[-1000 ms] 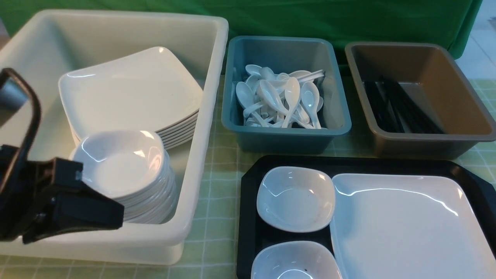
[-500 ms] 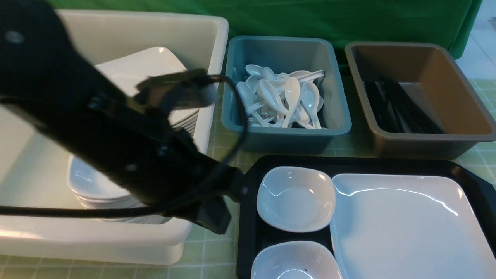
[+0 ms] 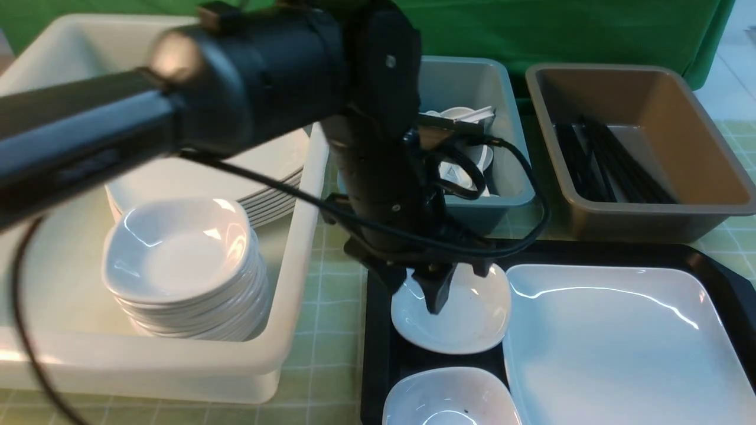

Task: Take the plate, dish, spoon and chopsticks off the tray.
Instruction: Use the left arm to grab a small plate from the dinner plate

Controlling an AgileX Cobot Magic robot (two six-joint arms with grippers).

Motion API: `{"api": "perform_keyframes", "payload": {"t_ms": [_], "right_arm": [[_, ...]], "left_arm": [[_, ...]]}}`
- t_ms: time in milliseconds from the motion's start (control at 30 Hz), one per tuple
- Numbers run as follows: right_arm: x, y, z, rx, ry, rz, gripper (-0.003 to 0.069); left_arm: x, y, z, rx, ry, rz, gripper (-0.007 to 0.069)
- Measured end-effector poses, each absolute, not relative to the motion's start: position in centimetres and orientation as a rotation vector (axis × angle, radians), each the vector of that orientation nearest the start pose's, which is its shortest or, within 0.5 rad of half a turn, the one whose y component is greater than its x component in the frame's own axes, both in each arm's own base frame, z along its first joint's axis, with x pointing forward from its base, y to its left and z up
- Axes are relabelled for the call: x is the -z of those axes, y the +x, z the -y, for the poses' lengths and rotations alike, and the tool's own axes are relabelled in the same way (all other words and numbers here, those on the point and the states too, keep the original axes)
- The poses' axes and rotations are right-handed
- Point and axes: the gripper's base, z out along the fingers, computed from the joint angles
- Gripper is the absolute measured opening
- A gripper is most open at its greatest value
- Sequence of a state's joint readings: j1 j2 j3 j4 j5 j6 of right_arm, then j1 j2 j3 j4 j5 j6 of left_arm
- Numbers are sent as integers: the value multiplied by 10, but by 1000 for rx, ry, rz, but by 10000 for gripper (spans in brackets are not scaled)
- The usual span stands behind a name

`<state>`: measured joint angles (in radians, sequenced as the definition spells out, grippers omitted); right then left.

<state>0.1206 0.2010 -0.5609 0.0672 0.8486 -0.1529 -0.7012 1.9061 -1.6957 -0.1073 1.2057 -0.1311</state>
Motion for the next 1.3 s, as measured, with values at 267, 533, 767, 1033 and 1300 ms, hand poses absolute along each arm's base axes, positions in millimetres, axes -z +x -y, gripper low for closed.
{"api": "perform_keyframes", "payload": {"t_ms": [267, 533, 767, 1033, 1300], "right_arm": [[-310, 30, -8, -58, -258, -1955, 87], [-308, 31, -8, -58, -259, -1960, 95], [-308, 31, -8, -58, -258, -1961, 106], [-308, 31, -8, -58, -258, -1961, 113], [-308, 31, -8, -58, -258, -1961, 116]], "left_arm": [[-246, 349, 265, 192, 785, -2771, 391], [-224, 364, 271, 215, 885, -2694, 391], [-206, 371, 275, 202, 984, -2646, 391], [-187, 376, 278, 198, 985, -2660, 391], [-174, 378, 282, 216, 986, -2675, 391]]}}
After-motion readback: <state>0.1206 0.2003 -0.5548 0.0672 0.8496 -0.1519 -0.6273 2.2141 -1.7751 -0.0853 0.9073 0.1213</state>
